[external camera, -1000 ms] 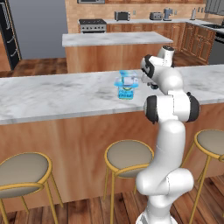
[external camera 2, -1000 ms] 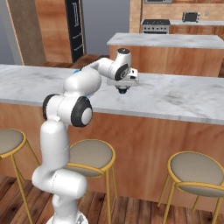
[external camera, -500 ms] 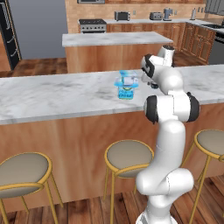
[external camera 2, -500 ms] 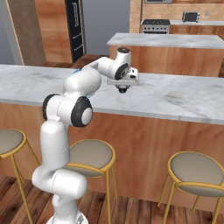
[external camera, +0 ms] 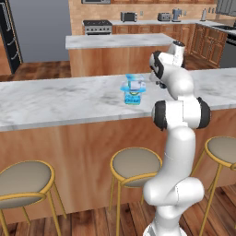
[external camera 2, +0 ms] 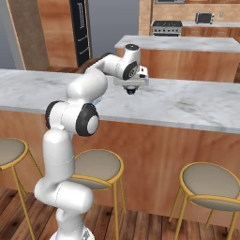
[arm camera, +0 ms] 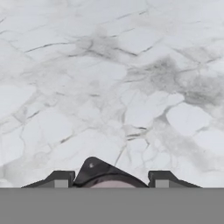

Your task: Stack the yogurt containers by placing the smaller containers on top of the larger containers.

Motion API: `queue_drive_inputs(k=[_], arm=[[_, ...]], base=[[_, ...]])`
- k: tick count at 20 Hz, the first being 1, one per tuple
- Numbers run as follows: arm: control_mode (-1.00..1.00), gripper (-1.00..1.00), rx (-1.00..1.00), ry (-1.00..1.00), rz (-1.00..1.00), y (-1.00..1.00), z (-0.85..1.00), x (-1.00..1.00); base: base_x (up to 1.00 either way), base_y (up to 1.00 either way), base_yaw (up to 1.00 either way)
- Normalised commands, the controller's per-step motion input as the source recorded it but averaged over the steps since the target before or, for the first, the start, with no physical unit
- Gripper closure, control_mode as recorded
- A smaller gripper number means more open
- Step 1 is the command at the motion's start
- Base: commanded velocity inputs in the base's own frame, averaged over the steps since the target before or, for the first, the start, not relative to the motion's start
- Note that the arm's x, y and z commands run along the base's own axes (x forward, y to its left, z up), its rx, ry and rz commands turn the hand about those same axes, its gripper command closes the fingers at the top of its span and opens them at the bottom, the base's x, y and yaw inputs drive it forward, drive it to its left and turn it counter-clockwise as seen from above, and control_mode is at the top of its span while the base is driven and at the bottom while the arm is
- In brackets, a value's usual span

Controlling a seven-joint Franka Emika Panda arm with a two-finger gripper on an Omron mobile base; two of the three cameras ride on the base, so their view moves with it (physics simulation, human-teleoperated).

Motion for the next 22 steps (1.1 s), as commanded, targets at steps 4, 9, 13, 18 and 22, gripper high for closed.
queue_drive_inputs(k=[4,9,13,18,22], arm=[[-1.0,1.0,0.0,0.0,0.06,0.0,0.42,-0.03],[-1.0,1.0,0.0,0.0,0.06,0.0,0.32,-0.17],[-1.0,1.0,0.0,0.0,0.05,0.0,0.16,-0.31],[-1.0,1.0,0.0,0.01,0.04,0.0,0.05,-0.41],[-1.0,1.0,0.0,0.04,0.04,0.0,0.0,-0.48]], base=[[0.0,0.0,0.0],[0.0,0.0,0.0],[0.0,0.0,0.0],[0.0,0.0,0.0],[0.0,0.0,0.0]])
